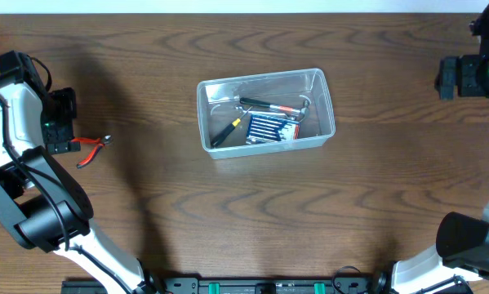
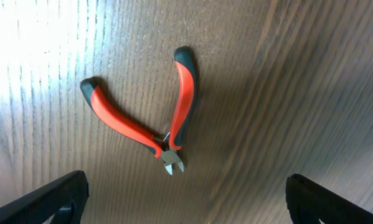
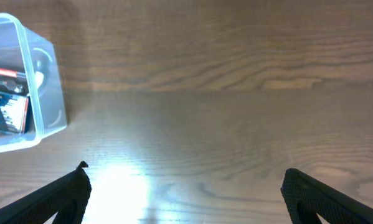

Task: Pack container
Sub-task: 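Lower the left gripper onto the red pliers handles and grasp them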

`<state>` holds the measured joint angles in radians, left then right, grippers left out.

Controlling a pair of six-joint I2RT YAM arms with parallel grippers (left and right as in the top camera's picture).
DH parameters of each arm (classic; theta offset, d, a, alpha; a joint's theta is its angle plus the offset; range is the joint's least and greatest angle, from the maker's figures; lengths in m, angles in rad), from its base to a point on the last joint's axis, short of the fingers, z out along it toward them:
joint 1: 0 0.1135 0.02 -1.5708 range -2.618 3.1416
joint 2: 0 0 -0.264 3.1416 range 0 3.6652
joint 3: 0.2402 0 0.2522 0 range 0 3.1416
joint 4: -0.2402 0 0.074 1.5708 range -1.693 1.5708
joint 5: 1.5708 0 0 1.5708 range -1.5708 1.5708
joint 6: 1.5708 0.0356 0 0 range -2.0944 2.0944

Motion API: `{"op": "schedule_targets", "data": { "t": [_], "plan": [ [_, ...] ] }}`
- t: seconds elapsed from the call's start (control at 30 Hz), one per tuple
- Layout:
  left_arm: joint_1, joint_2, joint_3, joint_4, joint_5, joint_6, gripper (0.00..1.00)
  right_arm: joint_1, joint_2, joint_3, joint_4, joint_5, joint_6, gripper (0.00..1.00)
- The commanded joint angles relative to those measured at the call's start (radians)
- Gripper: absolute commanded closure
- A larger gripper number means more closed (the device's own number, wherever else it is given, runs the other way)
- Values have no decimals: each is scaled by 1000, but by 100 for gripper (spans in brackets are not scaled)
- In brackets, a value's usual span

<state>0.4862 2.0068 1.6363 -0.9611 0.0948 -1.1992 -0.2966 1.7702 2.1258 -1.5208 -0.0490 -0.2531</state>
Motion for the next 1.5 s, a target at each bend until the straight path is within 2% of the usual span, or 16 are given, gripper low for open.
{"op": "schedule_targets", "data": {
  "t": [0.0, 0.13, 0.47, 0.9, 1.47],
  "plan": [
    [1, 12, -6, -6, -34, -3, 9, -10, 0, 0, -9, 8, 13, 1],
    [1, 12, -6, -5, -34, -3, 18, -10, 0, 0, -10, 8, 13, 1],
    [1, 31, -32, 1, -69, -3, 18, -10, 0, 0, -10, 8, 13, 1],
    [1, 190, -35, 3, -69, 9, 18, -10, 0, 0, -18, 14, 13, 1],
    [-1, 196, -34, -10, -54, 22, 17, -10, 0, 0, -12, 45, 13, 1]
  ]
}}
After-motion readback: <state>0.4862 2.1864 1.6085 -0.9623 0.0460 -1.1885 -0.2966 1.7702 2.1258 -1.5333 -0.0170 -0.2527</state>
